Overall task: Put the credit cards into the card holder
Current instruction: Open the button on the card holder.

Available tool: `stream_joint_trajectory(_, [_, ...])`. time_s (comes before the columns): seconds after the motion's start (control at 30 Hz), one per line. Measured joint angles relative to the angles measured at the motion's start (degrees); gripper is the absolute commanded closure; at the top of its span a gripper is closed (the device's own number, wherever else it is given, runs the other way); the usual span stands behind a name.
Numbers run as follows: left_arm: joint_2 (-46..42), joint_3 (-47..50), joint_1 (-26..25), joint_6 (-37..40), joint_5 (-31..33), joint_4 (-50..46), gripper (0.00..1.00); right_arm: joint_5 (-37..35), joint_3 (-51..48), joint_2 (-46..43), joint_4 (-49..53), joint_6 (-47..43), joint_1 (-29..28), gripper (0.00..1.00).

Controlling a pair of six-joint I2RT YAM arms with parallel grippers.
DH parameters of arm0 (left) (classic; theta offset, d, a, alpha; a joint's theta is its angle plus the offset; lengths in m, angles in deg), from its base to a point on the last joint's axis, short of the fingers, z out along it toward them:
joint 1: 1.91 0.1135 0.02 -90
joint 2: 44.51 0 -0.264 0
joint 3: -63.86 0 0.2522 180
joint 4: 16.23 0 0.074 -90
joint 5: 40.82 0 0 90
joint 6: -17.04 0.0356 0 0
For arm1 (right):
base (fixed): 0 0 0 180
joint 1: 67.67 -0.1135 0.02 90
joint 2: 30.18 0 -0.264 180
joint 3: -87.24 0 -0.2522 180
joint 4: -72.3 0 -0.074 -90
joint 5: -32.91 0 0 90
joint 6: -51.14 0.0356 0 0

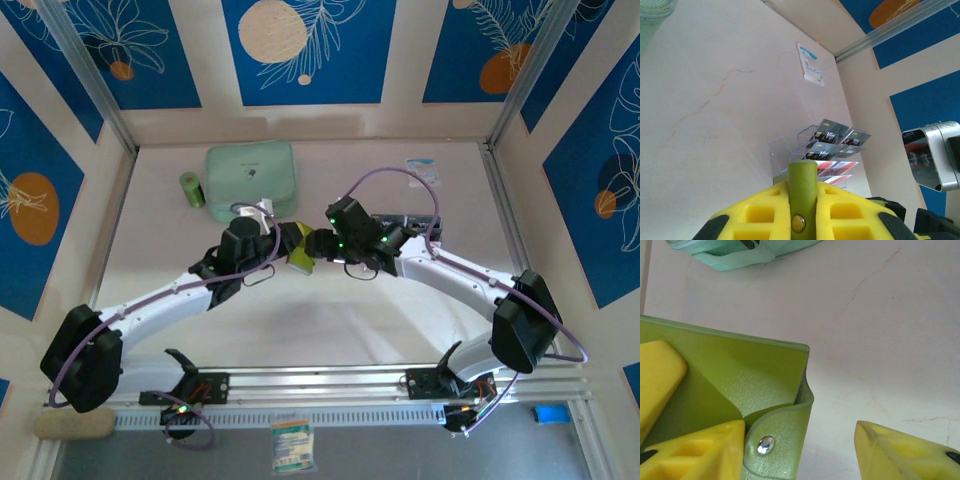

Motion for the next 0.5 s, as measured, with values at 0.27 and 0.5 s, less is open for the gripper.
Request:
stream_joint_trajectory(0.27, [0.0,0.2,-0.1,0.0,-0.1,-1.2,1.00,0.0,-3.1,-0.2,-2.9,2.1,-0.5,0.52])
stream_joint_trajectory(0.5, [0.0,0.7,-0.5,0.0,-0.5,-2.8,1.00,0.1,-8.0,-1.3,-6.8,5.6,-1.4,0.55])
